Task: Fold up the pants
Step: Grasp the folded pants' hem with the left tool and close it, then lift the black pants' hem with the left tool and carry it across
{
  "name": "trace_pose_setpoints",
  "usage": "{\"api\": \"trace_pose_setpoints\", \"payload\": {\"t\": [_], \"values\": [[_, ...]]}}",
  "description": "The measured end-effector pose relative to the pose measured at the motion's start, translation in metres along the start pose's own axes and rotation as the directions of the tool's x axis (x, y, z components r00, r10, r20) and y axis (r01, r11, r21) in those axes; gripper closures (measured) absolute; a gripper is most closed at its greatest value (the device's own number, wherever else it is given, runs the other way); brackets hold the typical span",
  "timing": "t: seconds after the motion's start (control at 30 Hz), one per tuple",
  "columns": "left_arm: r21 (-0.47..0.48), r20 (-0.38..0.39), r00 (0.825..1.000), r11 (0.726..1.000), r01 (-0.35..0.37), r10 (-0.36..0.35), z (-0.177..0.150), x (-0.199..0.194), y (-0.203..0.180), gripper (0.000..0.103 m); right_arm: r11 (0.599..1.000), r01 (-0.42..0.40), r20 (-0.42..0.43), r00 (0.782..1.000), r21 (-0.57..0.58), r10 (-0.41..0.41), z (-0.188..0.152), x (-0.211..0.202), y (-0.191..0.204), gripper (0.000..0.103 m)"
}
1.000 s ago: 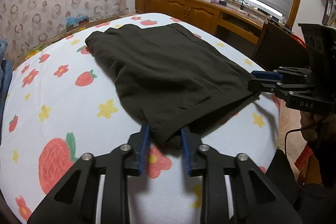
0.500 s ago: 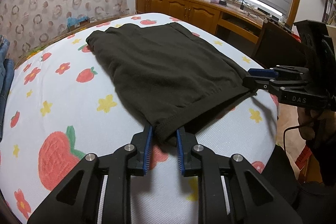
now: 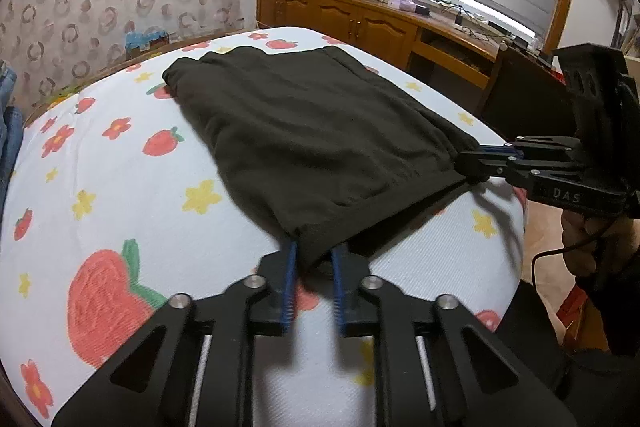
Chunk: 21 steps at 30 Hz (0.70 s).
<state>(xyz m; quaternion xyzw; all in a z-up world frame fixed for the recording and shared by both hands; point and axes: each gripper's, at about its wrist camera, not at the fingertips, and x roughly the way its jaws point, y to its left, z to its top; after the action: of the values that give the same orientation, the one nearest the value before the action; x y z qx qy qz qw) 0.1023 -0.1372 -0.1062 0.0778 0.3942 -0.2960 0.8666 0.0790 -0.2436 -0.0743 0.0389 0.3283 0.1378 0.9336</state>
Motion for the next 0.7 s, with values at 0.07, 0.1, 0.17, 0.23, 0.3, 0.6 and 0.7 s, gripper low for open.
{"api": "trace_pose_setpoints", "payload": {"t": [0.07,0.1,0.17,0.23,0.3,0.6,0.7], "values": [[0.005,0.026,1.0,1.0,-0.01,0.01,0.005,-0.009,-0.001,0.09,1.0,-0.017,0.018,1.0,-0.002,0.017,0.003,-0.004,0.002,0.093],[0.0,0.049,0.999,1.0,-0.01,0.01,0.009,-0.017,-0.001,0.091,1.0,-0.024,0.039,0.999,-0.01,0.024,0.007,-0.01,0.003,0.093],[-0.006,0.095,0.995,1.0,-0.016,0.017,0.018,-0.036,0.0,0.091,0.999,-0.026,0.08,0.996,-0.028,0.028,0.015,-0.023,0.007,0.093],[-0.006,0.152,0.988,1.0,-0.02,0.02,0.029,-0.06,0.0,0.091,0.998,-0.035,0.126,0.991,-0.049,0.041,0.027,-0.041,0.011,0.093],[-0.005,0.203,0.979,1.0,-0.022,0.022,0.039,-0.083,-0.001,0.092,0.996,-0.034,0.171,0.984,-0.083,0.047,0.04,-0.06,0.019,0.093],[0.037,0.381,0.923,0.996,-0.08,0.06,0.084,-0.175,-0.006,0.092,0.981,-0.035,0.336,0.937,-0.191,0.099,0.088,-0.138,0.048,0.093],[0.04,0.408,0.91,0.995,-0.097,0.072,0.097,-0.191,-0.005,0.092,0.974,-0.006,0.374,0.923,-0.227,0.092,0.097,-0.156,0.058,0.093]]}}
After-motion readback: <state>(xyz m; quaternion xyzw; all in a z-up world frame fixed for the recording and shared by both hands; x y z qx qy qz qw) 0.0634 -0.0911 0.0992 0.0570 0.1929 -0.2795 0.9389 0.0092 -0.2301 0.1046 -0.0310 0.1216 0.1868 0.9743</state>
